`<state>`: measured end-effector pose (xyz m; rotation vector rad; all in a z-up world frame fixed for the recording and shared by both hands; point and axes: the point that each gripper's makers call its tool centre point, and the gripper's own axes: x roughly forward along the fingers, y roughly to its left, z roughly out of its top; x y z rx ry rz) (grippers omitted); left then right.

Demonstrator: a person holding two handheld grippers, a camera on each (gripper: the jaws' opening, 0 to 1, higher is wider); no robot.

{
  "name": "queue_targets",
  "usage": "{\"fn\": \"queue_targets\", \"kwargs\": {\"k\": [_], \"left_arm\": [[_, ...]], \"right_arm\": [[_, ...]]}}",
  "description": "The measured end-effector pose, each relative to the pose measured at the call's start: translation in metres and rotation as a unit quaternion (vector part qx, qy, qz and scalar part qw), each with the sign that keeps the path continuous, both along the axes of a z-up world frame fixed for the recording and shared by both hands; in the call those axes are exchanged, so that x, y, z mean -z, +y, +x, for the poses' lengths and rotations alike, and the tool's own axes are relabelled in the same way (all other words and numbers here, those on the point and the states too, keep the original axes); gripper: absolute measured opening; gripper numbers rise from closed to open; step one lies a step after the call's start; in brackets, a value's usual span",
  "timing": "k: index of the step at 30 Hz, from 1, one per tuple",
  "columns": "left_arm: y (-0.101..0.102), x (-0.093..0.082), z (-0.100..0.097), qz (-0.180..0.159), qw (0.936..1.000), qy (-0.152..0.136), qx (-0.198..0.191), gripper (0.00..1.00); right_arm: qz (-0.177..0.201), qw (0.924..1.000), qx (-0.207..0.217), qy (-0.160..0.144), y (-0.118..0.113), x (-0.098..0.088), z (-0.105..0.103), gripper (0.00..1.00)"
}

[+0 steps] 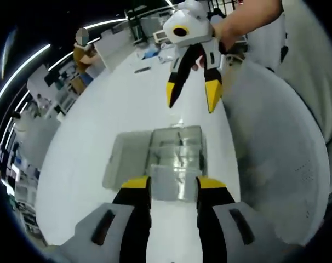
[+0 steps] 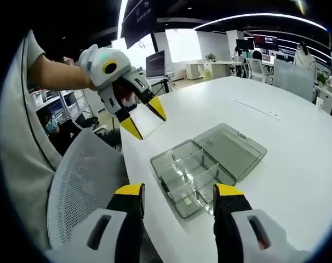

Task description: Insert the divider into the dual guide fixture by aligning both edges with the guide slots and pushing it downward to the bottom, including one-sided entry, uneven engagement, binding, and posture correction.

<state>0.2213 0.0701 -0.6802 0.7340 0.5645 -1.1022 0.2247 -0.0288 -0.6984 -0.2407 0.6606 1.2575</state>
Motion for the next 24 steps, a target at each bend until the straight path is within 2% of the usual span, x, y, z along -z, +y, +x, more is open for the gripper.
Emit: {"fn": "queue_targets", "kwargs": {"k": [12,24], "left_arm": [[-0.014,-0.007,0.002,-0.007,0.9994,-0.033,-0.002,0.29],[-0.027,-0.012,0.004,-0.01,0.9978,-0.065,-0.006,0.29]], "right_arm": [[0.015,0.9997,0.012,0.012,0.007,-0.005,0.003,0.42],[0.047,0.9977,0.027,0.04,0.019,-0.017,0.006,0.34]]}}
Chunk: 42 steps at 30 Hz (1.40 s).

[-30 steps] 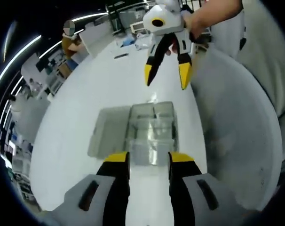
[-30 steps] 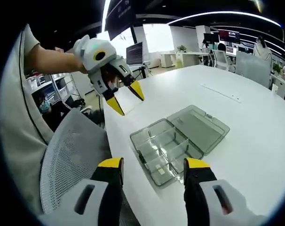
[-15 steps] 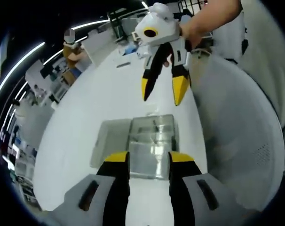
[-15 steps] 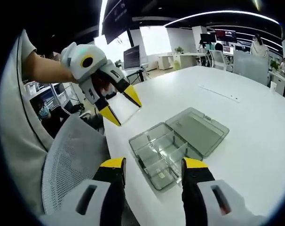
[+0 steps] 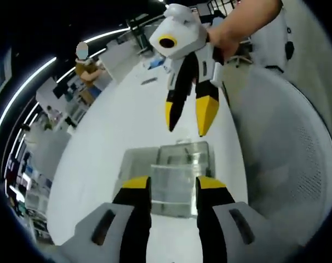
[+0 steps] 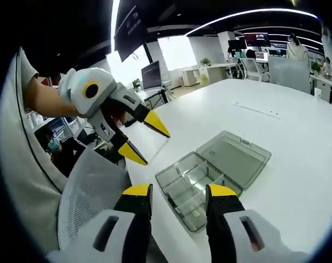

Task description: Insert the divider into the dual guide fixture by aligning both edges with the guide slots and pushing it downward to the bottom, including one-sided entry, uneven engagement, binding, and posture correction.

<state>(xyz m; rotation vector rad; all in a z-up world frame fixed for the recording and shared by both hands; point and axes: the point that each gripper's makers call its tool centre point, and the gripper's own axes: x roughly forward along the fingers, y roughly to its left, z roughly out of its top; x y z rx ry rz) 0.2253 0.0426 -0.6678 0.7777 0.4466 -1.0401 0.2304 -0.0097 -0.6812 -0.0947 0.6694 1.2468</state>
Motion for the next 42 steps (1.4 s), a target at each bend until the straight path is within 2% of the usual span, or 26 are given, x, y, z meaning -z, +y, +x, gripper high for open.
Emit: {"fn": "queue_targets", "kwargs": {"k": [17,21,29,42], "left_arm": [[-0.014,-0.006,0.004,-0.008,0.9997,-0.022,-0.002,0.29],[-0.016,-0.008,0.004,-0.009,0.9996,-0.026,-0.002,0.29],[-0.018,-0.011,0.004,-0.015,0.9993,-0.034,-0.005,0.29],[-0.024,-0.015,0.005,-0.019,0.9988,-0.046,-0.002,0.29]], "right_arm": [[0.049,0.9976,0.015,0.046,0.02,-0.015,-0.001,0.25],[0.06,0.9964,0.015,0.057,0.023,-0.018,-0.002,0.2],[0.069,0.9944,0.018,0.078,0.029,-0.02,-0.003,0.17],[0.075,0.9926,0.025,0.092,0.033,-0.02,-0.001,0.1]]}}
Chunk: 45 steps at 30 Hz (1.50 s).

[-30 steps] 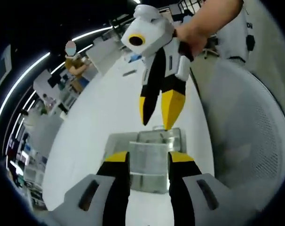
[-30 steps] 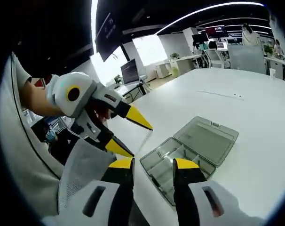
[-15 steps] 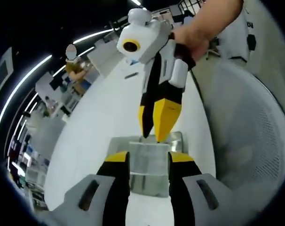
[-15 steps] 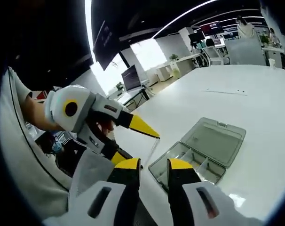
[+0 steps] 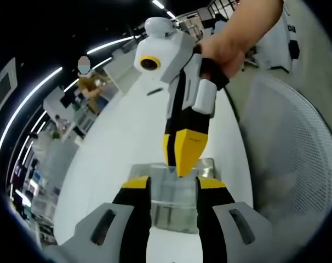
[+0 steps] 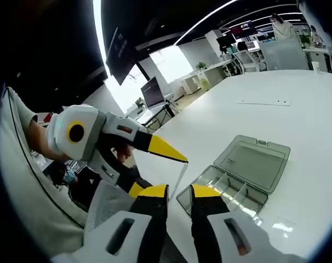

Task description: Insert the divider into the dual guide fixture by aligning both edges with the guide slots and pushing it downward to the bottom, including one-sided entry, uneven engagement, binding, and posture correction.

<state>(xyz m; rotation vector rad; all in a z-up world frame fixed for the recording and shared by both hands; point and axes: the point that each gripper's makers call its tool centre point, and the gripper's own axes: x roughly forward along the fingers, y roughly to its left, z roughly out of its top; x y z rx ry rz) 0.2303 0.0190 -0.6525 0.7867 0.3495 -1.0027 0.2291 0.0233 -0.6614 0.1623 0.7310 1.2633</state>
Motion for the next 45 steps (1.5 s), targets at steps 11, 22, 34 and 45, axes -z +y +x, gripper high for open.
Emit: {"fn": "queue_targets", "kwargs": {"k": [11,22,34,45], "left_arm": [[-0.0014,-0.001,0.0011,0.002,1.0,-0.007,0.001,0.29],[-0.0043,-0.0007,0.0012,0.014,0.9997,-0.02,0.008,0.29],[-0.0054,-0.0038,0.0039,0.019,0.9992,-0.034,0.006,0.3],[-0.0048,-0.0063,0.0077,0.016,0.9994,-0.029,0.005,0.26]], "right_arm": [[0.003,0.9998,0.003,0.019,0.0013,0.0005,0.0003,0.06],[0.006,0.9994,0.002,0.033,0.0036,-0.0003,-0.0013,0.0],[0.01,0.999,0.016,0.041,0.0019,-0.0017,0.0024,0.0],[0.007,0.9991,0.016,0.04,-0.0014,0.0,0.0029,0.0]]}}
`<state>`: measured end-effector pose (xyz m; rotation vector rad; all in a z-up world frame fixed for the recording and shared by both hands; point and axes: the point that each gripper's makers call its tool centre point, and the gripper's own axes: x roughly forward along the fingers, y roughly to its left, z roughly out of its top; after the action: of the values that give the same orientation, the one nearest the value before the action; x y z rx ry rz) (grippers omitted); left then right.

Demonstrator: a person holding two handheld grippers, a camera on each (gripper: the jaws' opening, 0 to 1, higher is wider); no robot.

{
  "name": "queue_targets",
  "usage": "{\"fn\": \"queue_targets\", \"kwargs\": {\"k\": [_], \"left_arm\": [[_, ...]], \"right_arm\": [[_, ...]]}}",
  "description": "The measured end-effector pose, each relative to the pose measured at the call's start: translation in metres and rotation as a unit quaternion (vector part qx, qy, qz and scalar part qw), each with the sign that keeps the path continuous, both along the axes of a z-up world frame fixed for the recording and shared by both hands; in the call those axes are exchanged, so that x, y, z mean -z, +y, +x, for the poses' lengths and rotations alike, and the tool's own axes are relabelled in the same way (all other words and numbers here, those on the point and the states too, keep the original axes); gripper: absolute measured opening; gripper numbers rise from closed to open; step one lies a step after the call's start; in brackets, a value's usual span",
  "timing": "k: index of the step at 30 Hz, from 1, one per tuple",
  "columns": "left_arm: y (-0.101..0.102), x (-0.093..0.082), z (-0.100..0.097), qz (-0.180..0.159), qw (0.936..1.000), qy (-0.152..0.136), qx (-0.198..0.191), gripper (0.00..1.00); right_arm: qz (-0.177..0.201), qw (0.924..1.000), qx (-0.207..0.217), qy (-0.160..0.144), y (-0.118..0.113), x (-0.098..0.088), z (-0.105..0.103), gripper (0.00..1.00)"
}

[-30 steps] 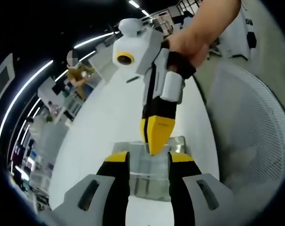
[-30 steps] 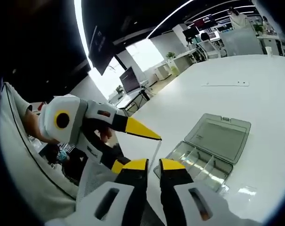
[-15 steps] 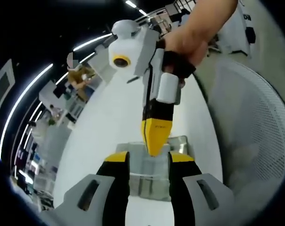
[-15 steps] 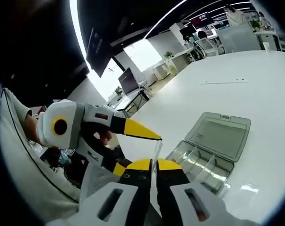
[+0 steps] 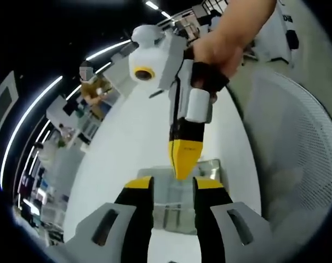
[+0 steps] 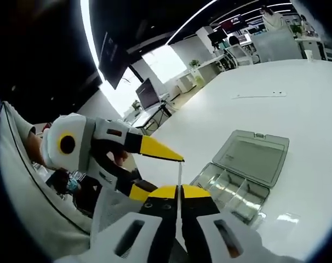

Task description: Insert the divider into the dual guide fixture by aligning both edges with the guide slots and pushing it downward to the bottom, including one-sided entry, uneven engagement, binding, and posture correction.

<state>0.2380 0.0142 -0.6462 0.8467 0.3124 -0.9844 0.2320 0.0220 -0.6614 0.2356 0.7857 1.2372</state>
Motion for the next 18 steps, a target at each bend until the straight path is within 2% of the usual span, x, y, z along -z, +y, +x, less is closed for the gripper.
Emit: {"fn": "queue_targets", "kwargs": {"k": [1,3,10,18], "left_arm": [[0.0003,0.0007,-0.0002,0.001,1.0,0.001,0.0,0.26],[0.0006,0.0014,-0.0013,-0.001,1.0,0.008,-0.001,0.27],[0.003,0.0004,0.0,-0.005,0.9999,0.015,-0.004,0.28],[0.0082,-0.003,0.0034,-0.021,0.9989,0.043,-0.006,0.27]], "right_arm": [[-0.007,0.9999,-0.002,-0.012,-0.0011,0.0011,0.0013,0.0],[0.001,1.0,-0.001,-0.007,0.0004,-0.0015,-0.0001,0.0],[-0.003,0.9997,-0.008,-0.024,-0.0009,-0.0012,0.0012,0.0],[-0.016,0.9974,-0.032,-0.063,-0.0026,0.0032,-0.0013,0.0]]}}
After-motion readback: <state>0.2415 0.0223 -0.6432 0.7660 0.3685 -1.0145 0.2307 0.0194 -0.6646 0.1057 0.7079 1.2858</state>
